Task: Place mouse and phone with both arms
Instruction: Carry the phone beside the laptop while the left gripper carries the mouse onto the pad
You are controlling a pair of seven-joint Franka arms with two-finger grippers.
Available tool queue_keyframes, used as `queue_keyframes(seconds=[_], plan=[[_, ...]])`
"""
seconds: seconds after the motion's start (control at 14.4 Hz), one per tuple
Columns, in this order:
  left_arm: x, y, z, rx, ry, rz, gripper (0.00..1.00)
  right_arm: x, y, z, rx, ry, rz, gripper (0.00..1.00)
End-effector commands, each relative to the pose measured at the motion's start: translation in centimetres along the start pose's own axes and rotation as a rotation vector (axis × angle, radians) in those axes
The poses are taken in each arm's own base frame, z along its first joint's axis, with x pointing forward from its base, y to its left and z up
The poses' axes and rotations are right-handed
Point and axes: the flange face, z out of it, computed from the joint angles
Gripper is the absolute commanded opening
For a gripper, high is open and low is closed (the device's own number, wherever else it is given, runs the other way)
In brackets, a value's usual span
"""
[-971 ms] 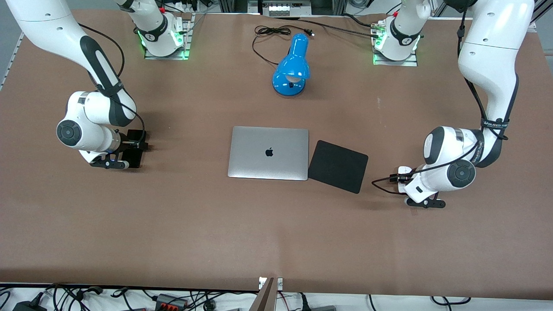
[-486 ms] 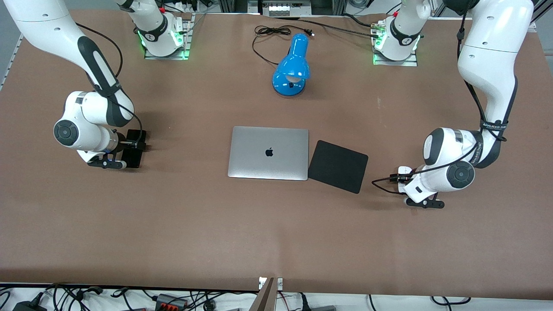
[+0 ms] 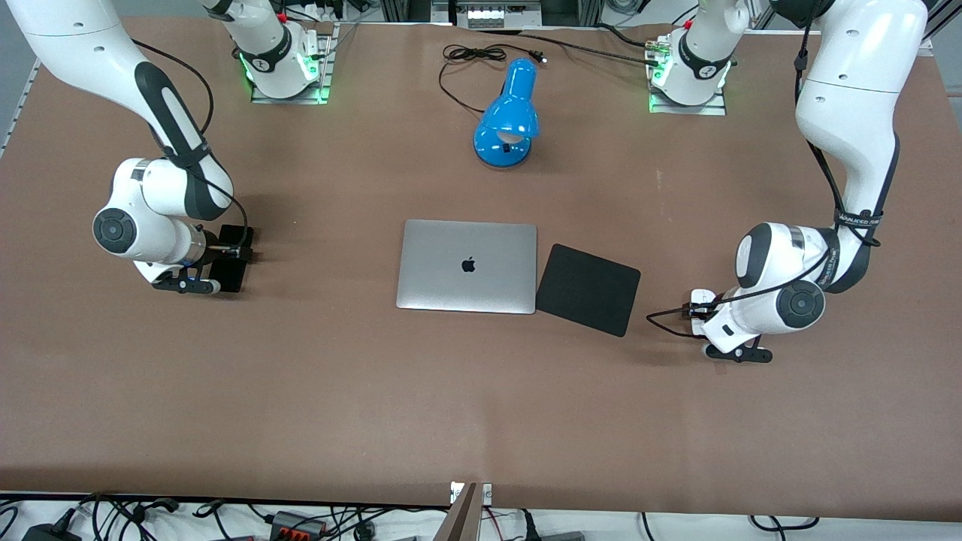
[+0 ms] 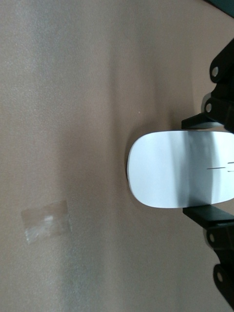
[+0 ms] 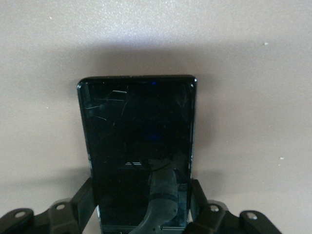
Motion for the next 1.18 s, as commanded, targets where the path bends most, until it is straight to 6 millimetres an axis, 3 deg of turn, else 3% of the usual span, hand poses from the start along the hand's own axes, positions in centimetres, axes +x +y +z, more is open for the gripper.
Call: queue_keyframes(seconds=[0.0,0.14,0.28,0.42,0.55,0.69,0.9,1.11], plan=[[0.3,-0.1,-0.5,0.017,0.01,0.024,0.59,0.2,-0.1,0.2,0.001,0.006,-0.012,0.28],[0.6,0.4,-1.3,0.018,0.02,0.026,0.57,0.1,-0.3,-1.3,0.001,0.017,-0.026,0.27],[0.9,1.2,-2.9,0.019,-0.008,0.03,0.57,-0.1,-1.4,-4.1,0.0,0.026,-0.043,0.27],[0.7,4.0,-4.1,0.015,-0.051,0.049,0.57,0.3,-3.4,-6.7,0.002,0.03,-0.056,0.27],[0.2,8.5,-4.1,0.012,-0.065,0.099,0.57,0.8,-6.1,-8.1,0.014,0.044,-0.067,0.27],[-0.3,12.5,-3.9,-0.073,-0.084,-0.004,0.57,0.8,-9.8,-8.4,0.029,0.052,-0.053,0.27],[-1.1,16.8,-3.2,-0.082,-0.093,-0.042,0.58,0.0,-16.2,-7.8,0.037,0.048,-0.04,0.27],[-1.8,19.4,-1.9,-0.066,-0.114,-0.078,0.58,-1.1,-22.6,-7.4,0.029,0.057,-0.024,0.27]])
